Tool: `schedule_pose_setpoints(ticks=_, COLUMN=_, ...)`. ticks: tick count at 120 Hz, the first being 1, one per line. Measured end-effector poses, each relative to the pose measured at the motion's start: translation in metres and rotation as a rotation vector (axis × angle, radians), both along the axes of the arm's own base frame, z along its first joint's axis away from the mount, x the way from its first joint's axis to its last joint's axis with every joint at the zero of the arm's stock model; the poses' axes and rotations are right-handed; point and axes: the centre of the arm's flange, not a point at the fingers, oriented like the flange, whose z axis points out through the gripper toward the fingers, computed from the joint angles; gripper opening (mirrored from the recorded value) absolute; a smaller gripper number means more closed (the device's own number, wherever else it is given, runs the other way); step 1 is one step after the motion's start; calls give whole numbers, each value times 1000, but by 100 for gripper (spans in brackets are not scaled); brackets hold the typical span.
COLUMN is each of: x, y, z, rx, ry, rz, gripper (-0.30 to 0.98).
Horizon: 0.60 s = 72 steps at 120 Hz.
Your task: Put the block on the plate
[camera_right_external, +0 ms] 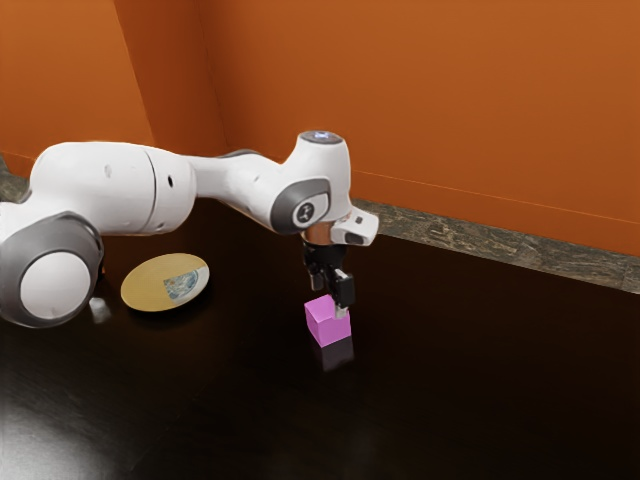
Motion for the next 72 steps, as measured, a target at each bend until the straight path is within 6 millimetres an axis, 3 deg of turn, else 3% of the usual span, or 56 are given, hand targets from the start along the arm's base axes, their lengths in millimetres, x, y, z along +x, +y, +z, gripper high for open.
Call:
schedule_pose_setpoints(ticks=16, x=3, y=9, z=-16, rx=5, ry=1, rz=1, gripper=69)
schedule_pose_setpoints(ticks=58, x=0, y=7, z=-37, rx=-16, ry=22, rz=-4, gripper=69)
schedule_pose_setpoints(ticks=64, x=0, y=6, z=-39, rx=-17, ry=24, rz=-5, gripper=62)
schedule_pose_setpoints(ticks=72, x=0, y=6, z=-39, rx=-17, ry=23, rz=-6, gripper=45)
